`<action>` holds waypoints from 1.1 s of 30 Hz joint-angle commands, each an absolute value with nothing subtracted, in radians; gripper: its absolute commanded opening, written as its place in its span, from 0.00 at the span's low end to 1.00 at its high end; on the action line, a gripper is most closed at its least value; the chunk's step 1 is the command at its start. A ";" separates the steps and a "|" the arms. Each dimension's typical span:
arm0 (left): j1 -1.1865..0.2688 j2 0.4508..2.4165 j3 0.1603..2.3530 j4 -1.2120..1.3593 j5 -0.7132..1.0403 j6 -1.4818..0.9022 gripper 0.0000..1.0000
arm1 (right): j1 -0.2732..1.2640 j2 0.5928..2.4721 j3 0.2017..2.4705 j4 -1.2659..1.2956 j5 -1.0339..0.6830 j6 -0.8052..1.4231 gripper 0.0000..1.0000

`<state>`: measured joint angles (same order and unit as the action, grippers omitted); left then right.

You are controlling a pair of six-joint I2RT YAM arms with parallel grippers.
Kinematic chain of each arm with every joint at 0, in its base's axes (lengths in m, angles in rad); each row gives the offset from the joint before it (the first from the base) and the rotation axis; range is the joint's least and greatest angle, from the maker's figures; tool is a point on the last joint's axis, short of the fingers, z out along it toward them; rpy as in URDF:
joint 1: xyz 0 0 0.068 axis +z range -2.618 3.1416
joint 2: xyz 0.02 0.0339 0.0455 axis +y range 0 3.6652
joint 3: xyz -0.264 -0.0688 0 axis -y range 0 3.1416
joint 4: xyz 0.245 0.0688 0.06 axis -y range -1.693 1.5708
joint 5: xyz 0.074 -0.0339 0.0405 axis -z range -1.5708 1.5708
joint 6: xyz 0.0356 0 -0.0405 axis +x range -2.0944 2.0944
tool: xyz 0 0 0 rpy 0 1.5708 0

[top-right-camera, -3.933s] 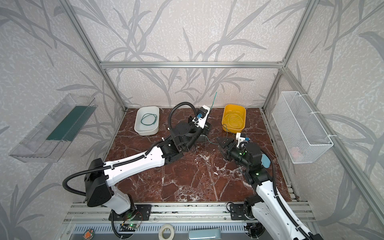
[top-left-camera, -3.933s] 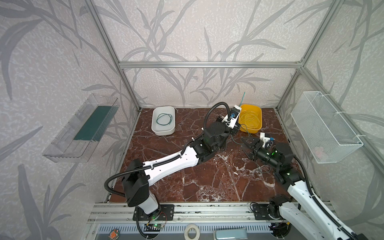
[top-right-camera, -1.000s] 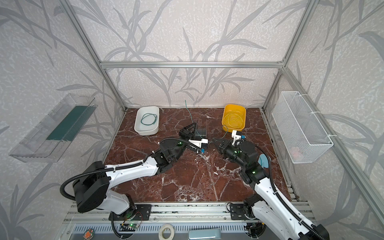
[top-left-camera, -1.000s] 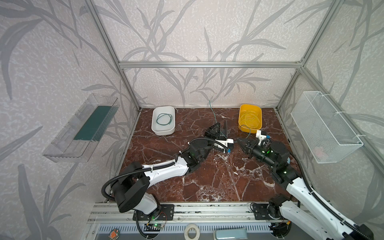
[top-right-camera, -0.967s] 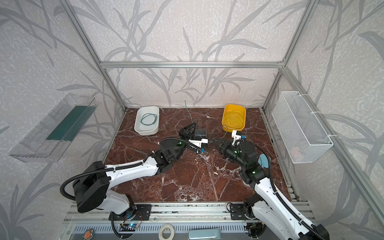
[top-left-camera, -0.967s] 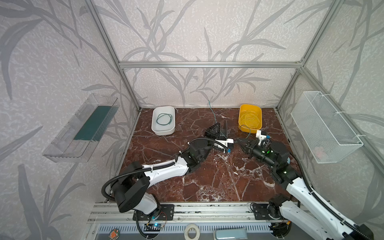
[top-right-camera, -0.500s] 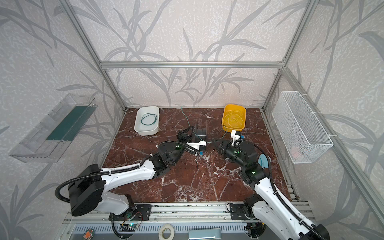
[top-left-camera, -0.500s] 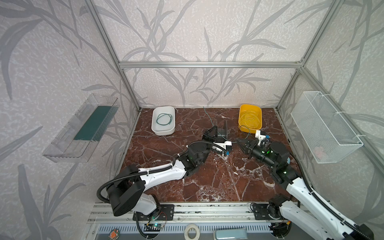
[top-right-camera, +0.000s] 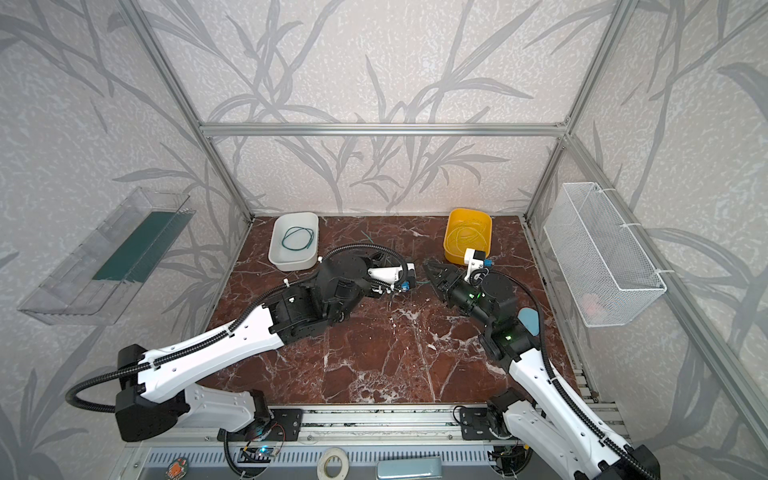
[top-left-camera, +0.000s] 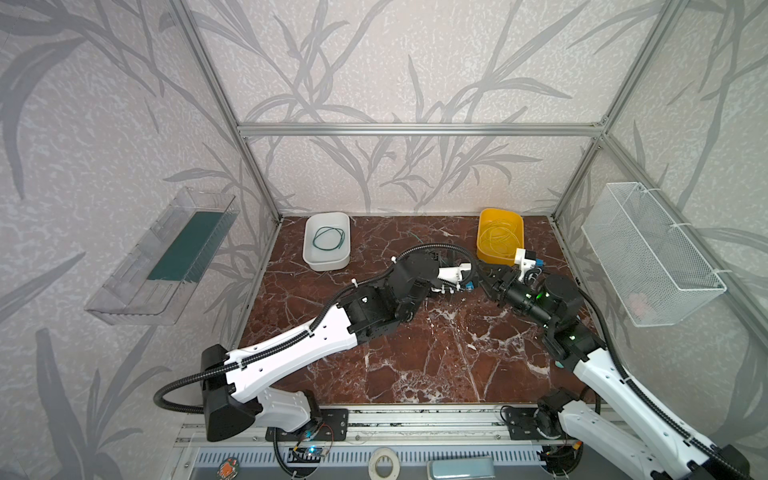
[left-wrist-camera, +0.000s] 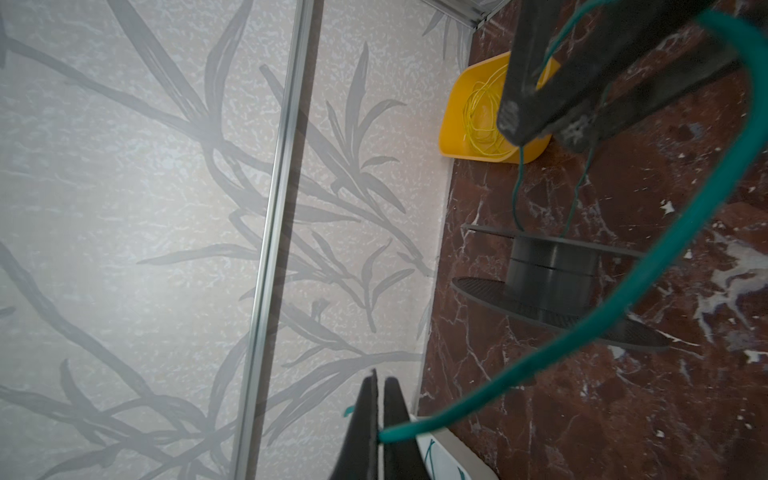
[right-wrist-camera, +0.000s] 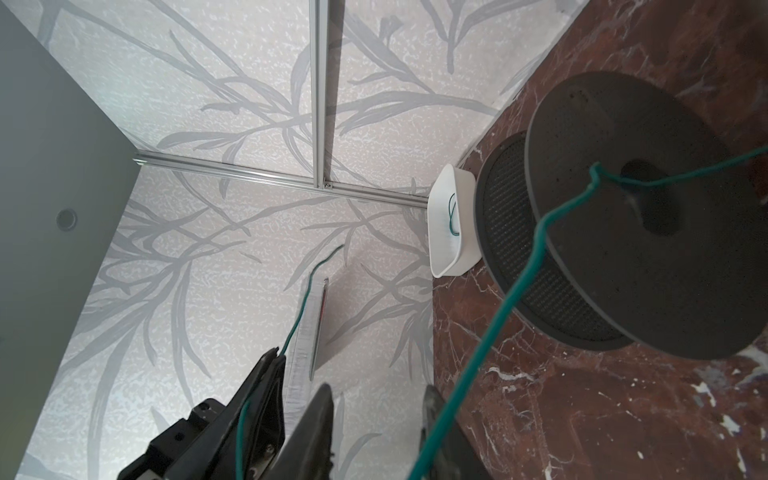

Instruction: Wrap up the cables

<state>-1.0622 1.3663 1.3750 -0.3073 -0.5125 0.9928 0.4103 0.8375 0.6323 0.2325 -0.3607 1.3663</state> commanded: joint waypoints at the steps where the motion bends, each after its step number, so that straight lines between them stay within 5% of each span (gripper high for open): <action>1: -1.079 1.400 1.416 -0.534 -0.514 0.870 0.00 | 0.404 0.822 0.656 0.226 -0.345 1.341 0.45; 11: -1.088 1.436 1.520 -0.628 -0.446 0.688 0.00 | 0.403 0.747 0.705 0.124 -0.310 1.267 0.64; 33: -1.073 1.667 1.877 -0.898 -0.314 0.291 0.00 | 0.421 0.805 0.724 0.158 -0.383 1.233 0.66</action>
